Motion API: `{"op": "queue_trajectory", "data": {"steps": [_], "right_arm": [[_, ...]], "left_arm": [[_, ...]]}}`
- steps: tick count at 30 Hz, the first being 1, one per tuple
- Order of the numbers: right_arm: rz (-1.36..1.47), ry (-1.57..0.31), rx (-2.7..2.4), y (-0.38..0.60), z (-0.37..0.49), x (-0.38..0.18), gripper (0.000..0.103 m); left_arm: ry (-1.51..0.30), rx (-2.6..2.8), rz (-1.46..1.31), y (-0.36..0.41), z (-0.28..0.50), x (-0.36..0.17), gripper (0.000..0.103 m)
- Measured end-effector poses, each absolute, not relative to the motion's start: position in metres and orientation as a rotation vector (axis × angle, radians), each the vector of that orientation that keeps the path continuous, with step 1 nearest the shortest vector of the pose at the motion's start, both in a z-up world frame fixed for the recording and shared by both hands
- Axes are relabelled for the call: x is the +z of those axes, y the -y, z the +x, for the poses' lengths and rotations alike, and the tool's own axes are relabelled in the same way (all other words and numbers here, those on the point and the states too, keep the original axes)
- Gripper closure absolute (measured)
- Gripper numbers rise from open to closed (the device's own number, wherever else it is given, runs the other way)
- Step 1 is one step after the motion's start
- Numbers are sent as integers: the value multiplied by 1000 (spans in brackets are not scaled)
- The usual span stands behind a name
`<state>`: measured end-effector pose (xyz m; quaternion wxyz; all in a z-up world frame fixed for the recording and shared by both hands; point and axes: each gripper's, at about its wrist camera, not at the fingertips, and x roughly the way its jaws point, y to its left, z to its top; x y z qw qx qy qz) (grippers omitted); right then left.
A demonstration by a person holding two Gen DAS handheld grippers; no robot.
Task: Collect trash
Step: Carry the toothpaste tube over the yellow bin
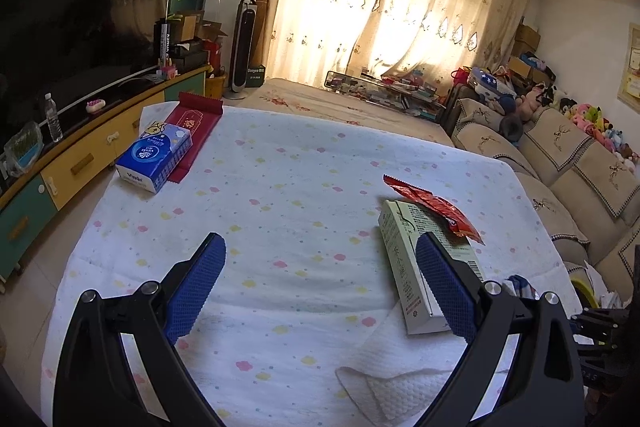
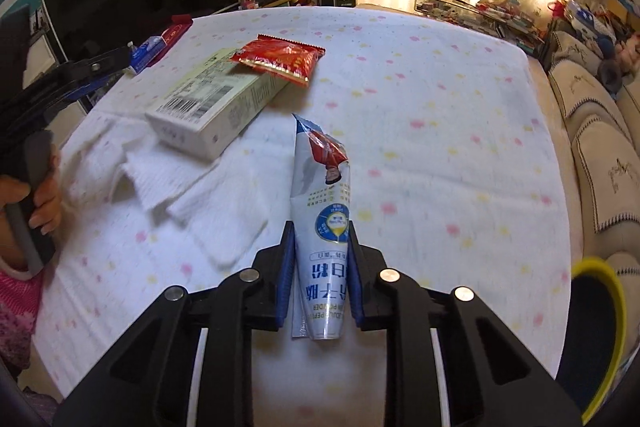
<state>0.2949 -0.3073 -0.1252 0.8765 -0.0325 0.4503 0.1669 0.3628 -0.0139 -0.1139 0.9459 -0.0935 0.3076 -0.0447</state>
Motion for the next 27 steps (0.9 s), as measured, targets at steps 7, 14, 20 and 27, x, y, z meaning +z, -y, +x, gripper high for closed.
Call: {"op": "queue_trajectory", "data": {"steps": [7,14,20,27], "right_arm": [[40,-845,214,359,234,-96,80],[58,-853,-77,446,207,-100,79],[131,-867,-252,510,197,-122,79],[176,-871,-311,533,204,-139,59]], "left_arm": [[-620,-95,-178,17,360,-113,9],[-595,-97,-134,25,354,-109,9],[-571,-101,-106,31,349,-105,9],[-568,-106,-93,34,347,-103,9]]}}
